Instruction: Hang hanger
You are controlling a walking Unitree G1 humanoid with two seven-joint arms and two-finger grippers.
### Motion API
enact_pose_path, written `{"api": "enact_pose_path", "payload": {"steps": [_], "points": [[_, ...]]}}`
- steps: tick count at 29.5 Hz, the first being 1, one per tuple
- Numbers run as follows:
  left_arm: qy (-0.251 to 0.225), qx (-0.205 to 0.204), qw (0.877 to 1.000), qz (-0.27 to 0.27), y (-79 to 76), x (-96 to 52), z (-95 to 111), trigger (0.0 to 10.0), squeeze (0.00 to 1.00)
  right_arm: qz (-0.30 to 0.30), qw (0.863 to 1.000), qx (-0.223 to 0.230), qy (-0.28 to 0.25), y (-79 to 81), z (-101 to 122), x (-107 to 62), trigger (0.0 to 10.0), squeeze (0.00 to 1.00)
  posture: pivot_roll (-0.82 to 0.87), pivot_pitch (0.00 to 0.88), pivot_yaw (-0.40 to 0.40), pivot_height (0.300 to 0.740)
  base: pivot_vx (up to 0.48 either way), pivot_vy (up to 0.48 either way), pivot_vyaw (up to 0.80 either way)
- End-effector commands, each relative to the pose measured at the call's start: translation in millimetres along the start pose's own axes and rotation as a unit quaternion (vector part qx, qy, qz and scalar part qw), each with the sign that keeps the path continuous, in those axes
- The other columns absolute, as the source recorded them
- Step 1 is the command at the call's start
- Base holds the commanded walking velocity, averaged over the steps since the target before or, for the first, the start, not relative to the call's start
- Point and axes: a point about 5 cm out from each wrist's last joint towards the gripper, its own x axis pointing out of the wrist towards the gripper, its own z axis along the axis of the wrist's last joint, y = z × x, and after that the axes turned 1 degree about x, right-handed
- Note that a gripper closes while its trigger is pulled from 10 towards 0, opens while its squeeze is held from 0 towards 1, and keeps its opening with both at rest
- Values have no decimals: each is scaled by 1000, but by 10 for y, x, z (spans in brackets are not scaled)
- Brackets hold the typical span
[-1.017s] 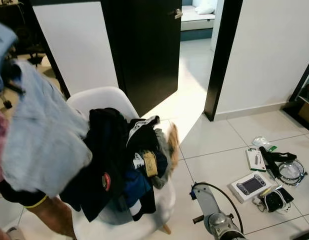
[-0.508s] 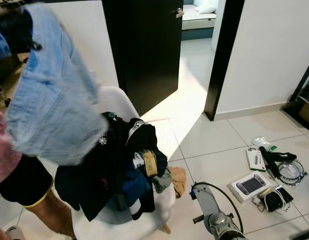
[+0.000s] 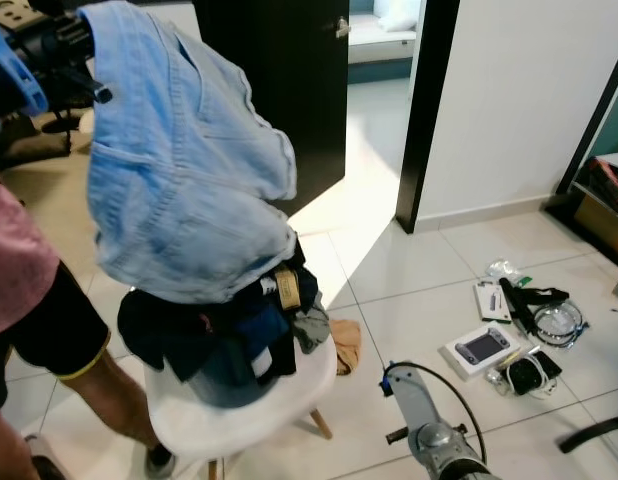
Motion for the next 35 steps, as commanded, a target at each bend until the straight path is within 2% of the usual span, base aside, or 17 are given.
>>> {"api": "enact_pose_path", "payload": {"steps": [1,10,12,13,14,15,17,18,19,20,21,24,27,29,31,32,35], "points": [[-11,-8,1000,-1,-20,-5,31,10000,0,6,1000,-2,-3,36,22,3,10000,0,62,0,5,740,-454,0,0],[-20,-44,999,-14,-117,50,-82,10000,0,8,1000,1,-8,37,31,3,10000,0,66,0,3,740,-189,0,0],[16,-37,999,-24,-185,36,-384,10000,0,8,1000,2,-9,37,32,3,10000,0,66,0,3,740,0,0,0],[16,-37,999,-24,-185,36,-384,10000,0,8,1000,2,-9,37,32,3,10000,0,66,0,3,740,0,0,0],[54,-38,998,-21,-197,-5,-648,10000,0,9,1000,6,-9,39,30,3,10000,0,66,0,3,740,0,0,0],[54,-38,998,-21,-197,-5,-648,10000,0,9,1000,6,-9,39,30,3,10000,0,66,0,3,740,0,0,0],[137,-50,989,-16,-229,-168,-1202,10000,0,10,1000,7,-5,43,21,3,10000,0,64,0,8,740,0,0,-603],[137,-50,989,-16,-229,-168,-1202,10000,0,10,1000,7,-5,43,21,3,10000,0,64,0,8,740,0,0,-800],[166,-60,984,-14,-258,-249,-1402,10000,0,10,1000,5,-3,43,16,3,10000,0,66,0,6,740,0,0,-800],[166,-60,984,-14,-258,-249,-1402,10000,0,10,1000,5,-3,43,16,3,10000,0,66,0,6,740,0,0,-800],[191,-69,979,-13,-299,-319,-1556,10000,0,10,1000,5,-1,42,12,3,10000,0,67,0,4,740,0,0,-800],[219,-78,973,-9,-358,-404,-1741,10000,0,9,1000,7,-1,37,7,2,10000,0,66,0,4,740,0,0,-800],[219,-78,973,-9,-358,-404,-1741,10000,0,9,1000,7,-1,37,7,2,10000,0,66,0,4,740,0,0,-800],[259,-87,962,7,-397,-541,-2022,10000,0,7,1000,11,-1,31,0,2,10000,0,62,0,6,740,0,0,-800],[259,-87,962,7,-397,-541,-2022,10000,0,7,1000,11,-1,31,0,2,10000,0,62,0,6,740,0,0,-800],[290,-90,952,19,-406,-659,-2215,10000,0,7,1000,12,-1,28,-2,1,10000,0,63,0,5,740,0,0,-800],[321,-91,942,26,-423,-797,-2401,10000,0,7,1000,12,-1,26,-3,1,10000,0,61,0,8,740,0,0,-800]]}}
